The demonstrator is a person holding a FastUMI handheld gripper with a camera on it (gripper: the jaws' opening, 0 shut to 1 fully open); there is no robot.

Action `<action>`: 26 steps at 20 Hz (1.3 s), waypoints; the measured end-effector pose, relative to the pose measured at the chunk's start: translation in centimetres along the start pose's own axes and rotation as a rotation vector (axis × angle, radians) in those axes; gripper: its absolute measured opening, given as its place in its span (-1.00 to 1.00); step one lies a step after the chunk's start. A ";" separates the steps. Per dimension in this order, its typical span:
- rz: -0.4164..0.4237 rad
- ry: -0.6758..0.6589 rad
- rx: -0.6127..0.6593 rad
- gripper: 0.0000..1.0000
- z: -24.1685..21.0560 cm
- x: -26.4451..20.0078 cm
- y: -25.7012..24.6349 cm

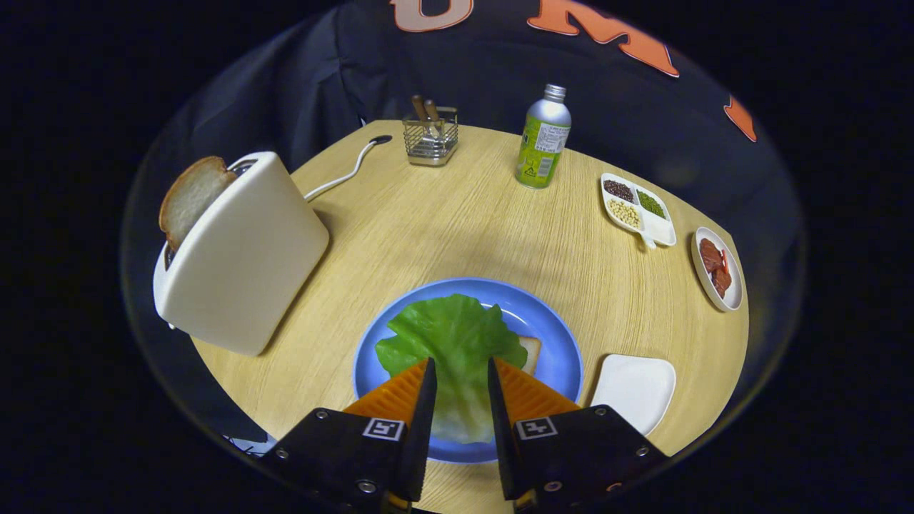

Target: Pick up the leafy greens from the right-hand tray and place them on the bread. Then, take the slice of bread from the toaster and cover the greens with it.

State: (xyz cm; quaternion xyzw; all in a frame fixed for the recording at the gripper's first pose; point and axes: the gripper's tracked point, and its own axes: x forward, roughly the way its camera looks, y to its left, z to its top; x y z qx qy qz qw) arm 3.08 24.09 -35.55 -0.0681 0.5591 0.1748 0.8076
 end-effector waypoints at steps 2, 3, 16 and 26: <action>0.014 -0.034 0.008 -0.13 1.6 -1.5 0.7; 0.028 -0.047 0.012 -0.04 2.3 -2.3 1.3; 0.241 -0.154 -0.072 0.73 11.0 -9.4 15.1; 0.295 -0.098 -0.085 0.74 13.5 -8.7 22.1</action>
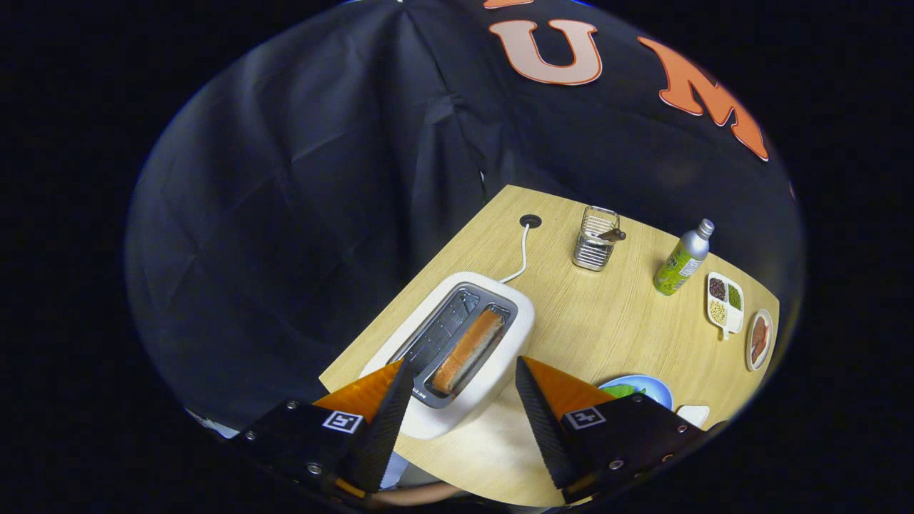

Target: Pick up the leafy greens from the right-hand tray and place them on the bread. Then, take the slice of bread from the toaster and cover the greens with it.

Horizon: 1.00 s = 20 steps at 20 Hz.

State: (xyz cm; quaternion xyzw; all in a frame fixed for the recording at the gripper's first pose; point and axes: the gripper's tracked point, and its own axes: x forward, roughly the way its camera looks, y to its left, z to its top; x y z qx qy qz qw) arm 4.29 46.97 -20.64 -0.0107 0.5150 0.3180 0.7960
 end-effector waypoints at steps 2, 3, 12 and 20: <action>-0.004 0.021 0.021 0.70 0.1 0.8 0.3; -0.006 0.034 0.042 0.66 -0.1 1.4 0.3; -0.016 0.124 0.132 0.01 -0.5 4.6 0.6; -0.017 0.113 0.162 -0.67 -1.0 4.2 -0.1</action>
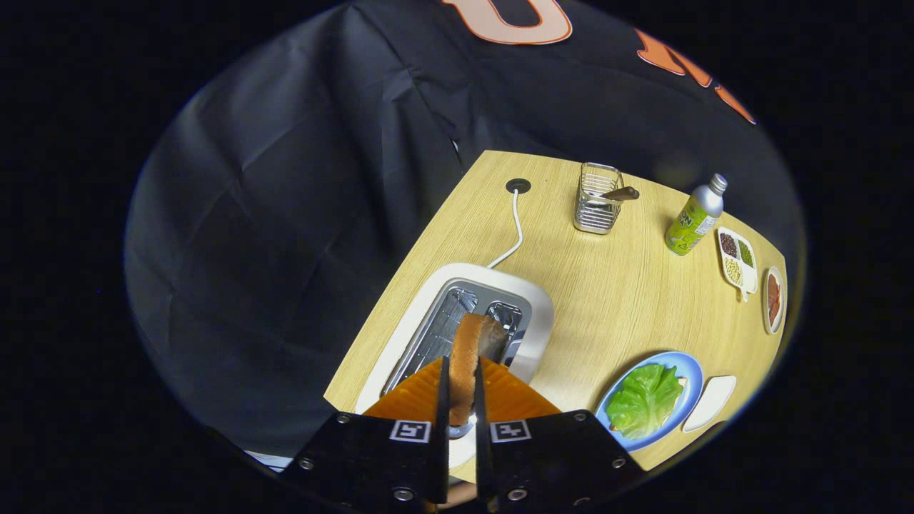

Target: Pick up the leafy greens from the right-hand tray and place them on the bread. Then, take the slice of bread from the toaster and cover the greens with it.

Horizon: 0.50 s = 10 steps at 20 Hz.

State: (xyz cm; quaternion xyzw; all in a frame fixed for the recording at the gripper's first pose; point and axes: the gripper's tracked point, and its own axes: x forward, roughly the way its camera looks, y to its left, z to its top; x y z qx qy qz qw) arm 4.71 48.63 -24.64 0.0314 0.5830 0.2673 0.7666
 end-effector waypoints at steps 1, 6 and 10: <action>0.019 0.000 0.004 -0.72 -0.2 -0.2 0.2; 0.114 -0.046 0.050 -0.79 -0.2 -3.1 0.1; 0.198 -0.122 0.085 -0.84 0.8 -6.5 0.0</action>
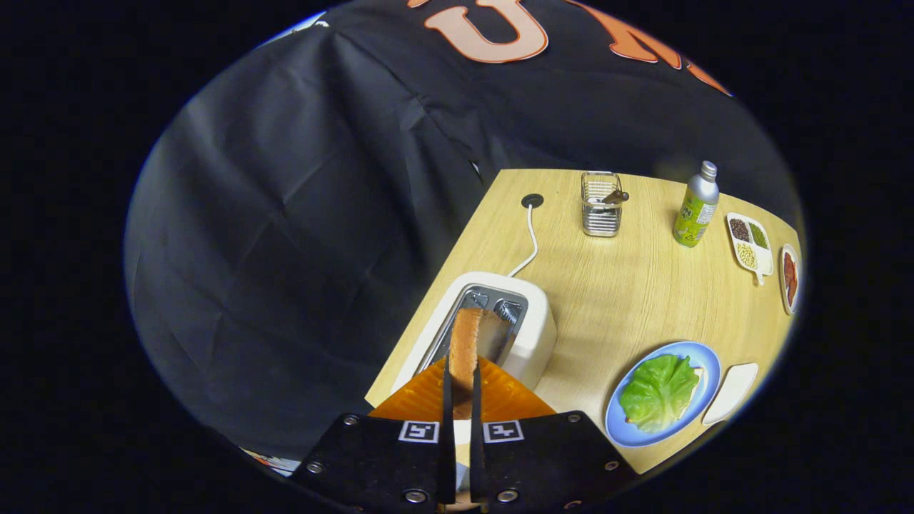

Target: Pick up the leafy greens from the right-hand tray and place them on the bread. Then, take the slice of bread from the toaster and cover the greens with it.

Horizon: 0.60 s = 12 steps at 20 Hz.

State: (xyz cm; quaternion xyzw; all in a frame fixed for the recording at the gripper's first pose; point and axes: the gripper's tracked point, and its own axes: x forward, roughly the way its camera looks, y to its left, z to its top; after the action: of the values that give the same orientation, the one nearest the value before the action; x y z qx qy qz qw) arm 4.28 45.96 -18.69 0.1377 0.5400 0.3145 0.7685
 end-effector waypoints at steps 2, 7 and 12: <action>0.050 -0.036 0.011 -0.84 0.6 -1.8 0.4; 0.125 -0.097 0.018 -0.84 0.2 -5.9 -0.6; 0.154 -0.142 0.045 -0.84 -0.9 -8.8 -3.6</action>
State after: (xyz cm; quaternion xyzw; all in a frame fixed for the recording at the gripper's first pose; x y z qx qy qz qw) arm 2.76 37.55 -14.49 0.2180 0.4790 0.3498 0.7750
